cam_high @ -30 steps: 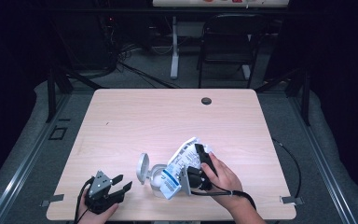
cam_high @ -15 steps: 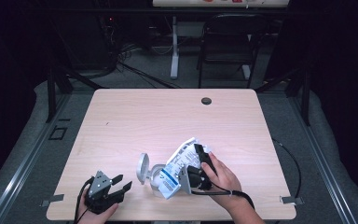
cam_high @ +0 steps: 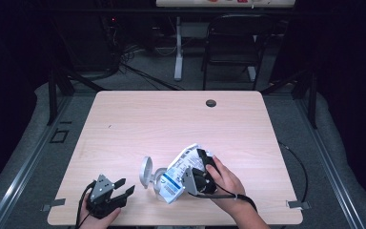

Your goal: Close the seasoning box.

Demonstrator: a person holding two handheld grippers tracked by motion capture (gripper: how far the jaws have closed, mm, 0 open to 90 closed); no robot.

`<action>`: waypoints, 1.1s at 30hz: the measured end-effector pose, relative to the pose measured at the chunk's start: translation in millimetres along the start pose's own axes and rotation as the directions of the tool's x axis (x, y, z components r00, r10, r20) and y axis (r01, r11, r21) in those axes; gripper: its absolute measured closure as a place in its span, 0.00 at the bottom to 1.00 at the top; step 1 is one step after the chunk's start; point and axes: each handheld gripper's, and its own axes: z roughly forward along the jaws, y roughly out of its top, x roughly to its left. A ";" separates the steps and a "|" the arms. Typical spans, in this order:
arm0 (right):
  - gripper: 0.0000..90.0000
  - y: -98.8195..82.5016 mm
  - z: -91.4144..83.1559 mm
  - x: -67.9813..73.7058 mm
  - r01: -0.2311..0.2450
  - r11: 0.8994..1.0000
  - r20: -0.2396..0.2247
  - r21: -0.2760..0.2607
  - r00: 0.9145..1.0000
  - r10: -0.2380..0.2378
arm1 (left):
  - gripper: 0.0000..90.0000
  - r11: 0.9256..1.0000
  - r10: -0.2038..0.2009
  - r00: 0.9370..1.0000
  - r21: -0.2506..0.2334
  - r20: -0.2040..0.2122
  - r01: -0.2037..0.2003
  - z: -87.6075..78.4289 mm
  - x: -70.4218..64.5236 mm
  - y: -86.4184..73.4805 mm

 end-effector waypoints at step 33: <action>0.75 -3.1 2.7 -18.1 -0.263 0.963 -0.162 0.054 0.950 0.268 | 0.60 1.000 -0.005 1.000 -0.002 0.001 0.005 -0.4 0.5 0.1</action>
